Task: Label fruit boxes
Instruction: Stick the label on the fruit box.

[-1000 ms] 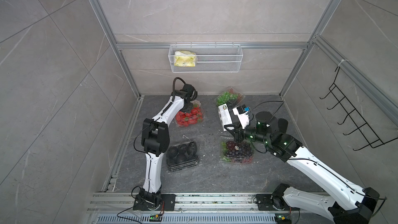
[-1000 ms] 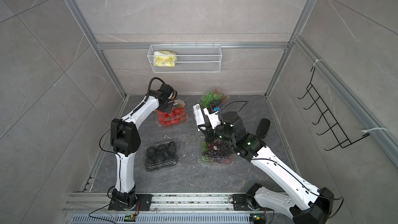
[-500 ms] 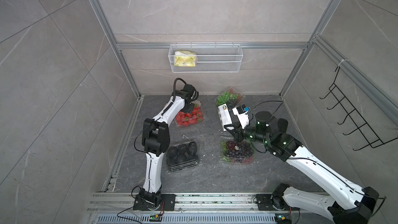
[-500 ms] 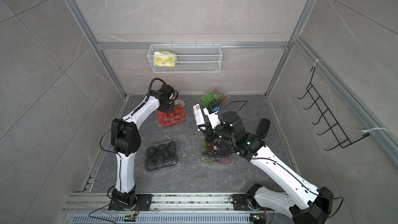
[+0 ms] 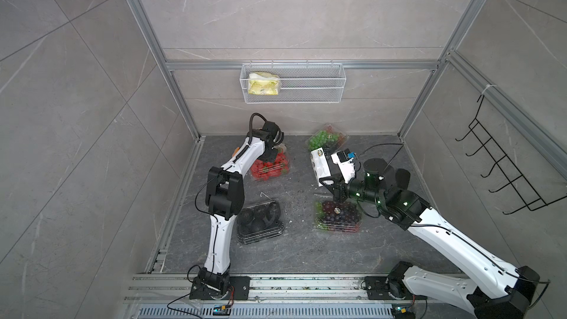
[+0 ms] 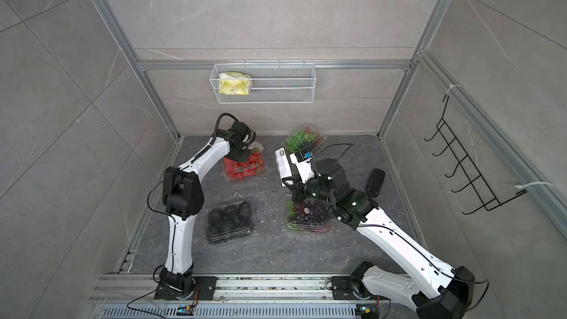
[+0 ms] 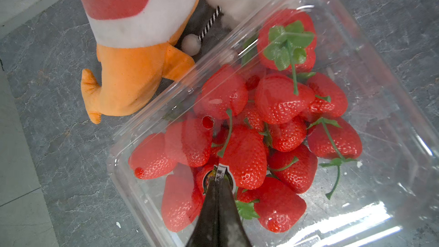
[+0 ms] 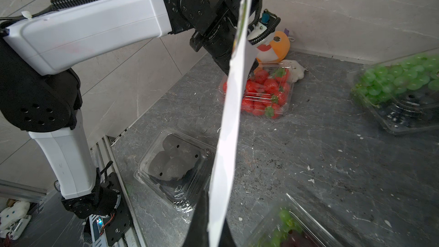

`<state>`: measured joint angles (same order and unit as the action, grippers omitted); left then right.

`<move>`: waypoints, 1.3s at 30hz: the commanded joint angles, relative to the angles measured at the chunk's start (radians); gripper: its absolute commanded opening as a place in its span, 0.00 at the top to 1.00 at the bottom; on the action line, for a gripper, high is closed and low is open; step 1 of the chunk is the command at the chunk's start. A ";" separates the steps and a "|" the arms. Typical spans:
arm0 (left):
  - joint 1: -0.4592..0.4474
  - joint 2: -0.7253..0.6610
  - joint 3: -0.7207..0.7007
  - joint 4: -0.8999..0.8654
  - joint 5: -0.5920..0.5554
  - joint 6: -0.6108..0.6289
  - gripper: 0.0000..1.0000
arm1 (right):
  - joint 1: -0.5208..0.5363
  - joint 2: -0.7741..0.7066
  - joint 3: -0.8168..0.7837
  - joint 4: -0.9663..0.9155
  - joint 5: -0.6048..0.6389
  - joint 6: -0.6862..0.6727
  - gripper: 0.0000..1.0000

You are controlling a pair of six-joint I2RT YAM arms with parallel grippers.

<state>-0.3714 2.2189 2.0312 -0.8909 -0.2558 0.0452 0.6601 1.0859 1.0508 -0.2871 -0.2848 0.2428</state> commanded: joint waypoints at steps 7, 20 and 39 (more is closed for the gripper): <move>-0.003 -0.019 -0.023 -0.010 0.046 -0.007 1.00 | -0.006 0.008 -0.012 0.029 -0.016 0.012 1.00; -0.004 -0.063 -0.057 0.015 0.047 -0.012 1.00 | -0.008 0.008 -0.014 0.034 -0.023 0.015 1.00; 0.042 -0.019 -0.042 0.000 -0.017 -0.031 1.00 | -0.010 0.008 -0.015 0.034 -0.028 0.015 1.00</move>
<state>-0.3367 2.2013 1.9835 -0.8593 -0.2611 0.0254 0.6556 1.0874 1.0504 -0.2794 -0.2958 0.2428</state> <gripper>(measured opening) 0.051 0.045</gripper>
